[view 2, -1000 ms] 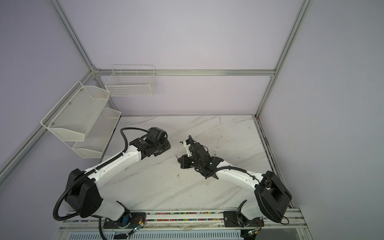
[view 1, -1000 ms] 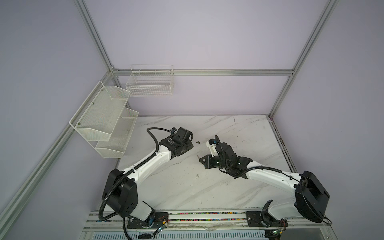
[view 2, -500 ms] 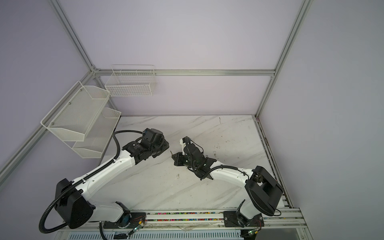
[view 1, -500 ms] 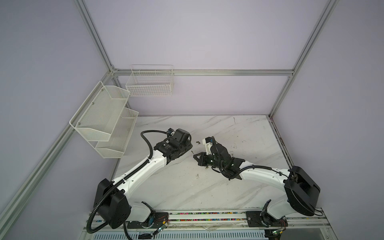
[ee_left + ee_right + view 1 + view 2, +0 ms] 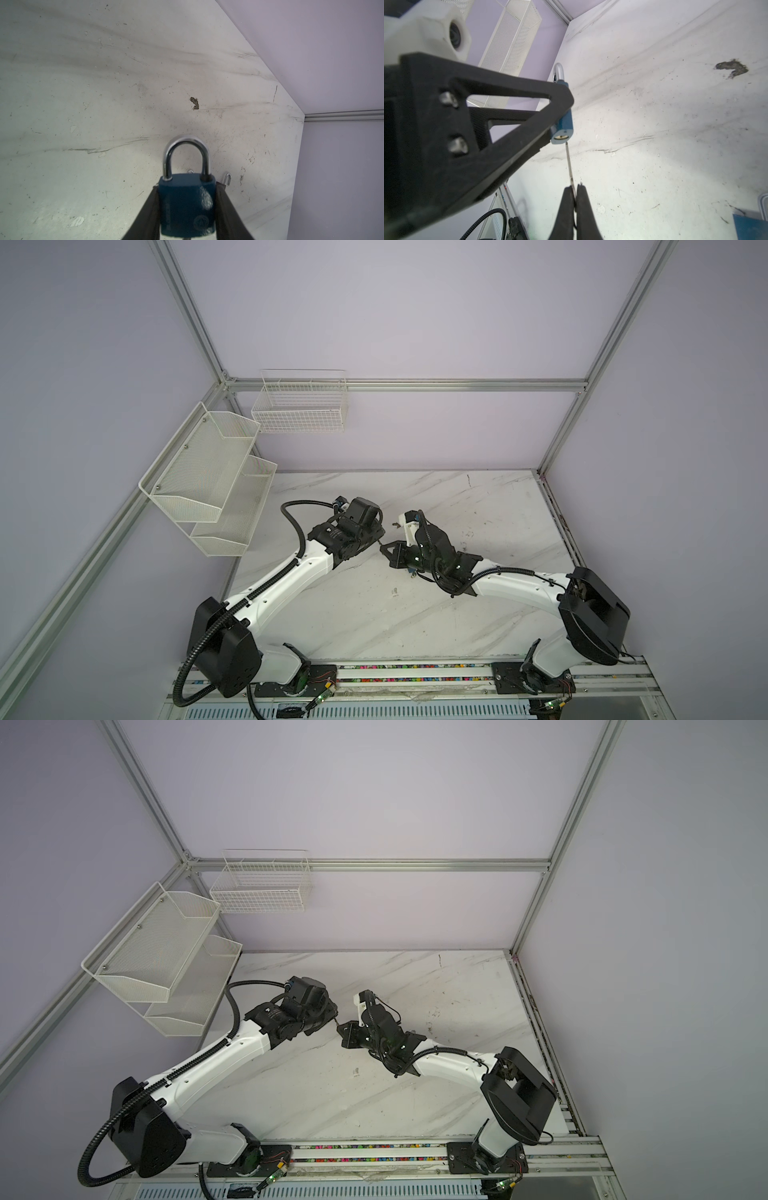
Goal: Unlock with the key
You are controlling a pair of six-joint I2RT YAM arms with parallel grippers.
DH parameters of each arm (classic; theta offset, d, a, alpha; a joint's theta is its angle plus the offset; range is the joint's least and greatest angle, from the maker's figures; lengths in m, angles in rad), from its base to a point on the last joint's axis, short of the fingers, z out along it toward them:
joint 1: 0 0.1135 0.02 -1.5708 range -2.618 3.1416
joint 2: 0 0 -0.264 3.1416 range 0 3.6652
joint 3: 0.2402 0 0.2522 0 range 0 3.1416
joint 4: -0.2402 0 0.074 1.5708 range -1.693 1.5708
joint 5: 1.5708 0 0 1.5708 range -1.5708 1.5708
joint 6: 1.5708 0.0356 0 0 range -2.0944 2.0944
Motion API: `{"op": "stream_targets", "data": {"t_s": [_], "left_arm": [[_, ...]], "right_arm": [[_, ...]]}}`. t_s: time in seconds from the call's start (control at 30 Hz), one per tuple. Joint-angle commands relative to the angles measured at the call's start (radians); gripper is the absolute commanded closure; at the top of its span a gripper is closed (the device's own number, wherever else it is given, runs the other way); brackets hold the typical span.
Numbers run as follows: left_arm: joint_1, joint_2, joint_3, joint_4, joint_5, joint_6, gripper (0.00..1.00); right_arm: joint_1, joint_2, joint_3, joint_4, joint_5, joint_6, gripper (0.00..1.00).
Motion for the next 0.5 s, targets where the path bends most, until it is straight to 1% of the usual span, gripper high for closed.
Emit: {"op": "stream_targets", "data": {"t_s": [0.0, 0.23, 0.47], "left_arm": [[-0.004, -0.034, -0.029, 0.029, -0.029, -0.015, 1.00], [-0.004, -0.039, -0.032, 0.030, -0.028, -0.012, 1.00], [-0.006, -0.049, -0.035, 0.032, -0.023, -0.018, 1.00]], "right_arm": [[0.008, 0.003, 0.023, 0.019, 0.021, -0.002, 1.00], [0.008, 0.009, 0.060, 0.010, 0.027, -0.005, 1.00], [0.008, 0.025, 0.066, -0.017, 0.044, 0.034, 1.00]]}}
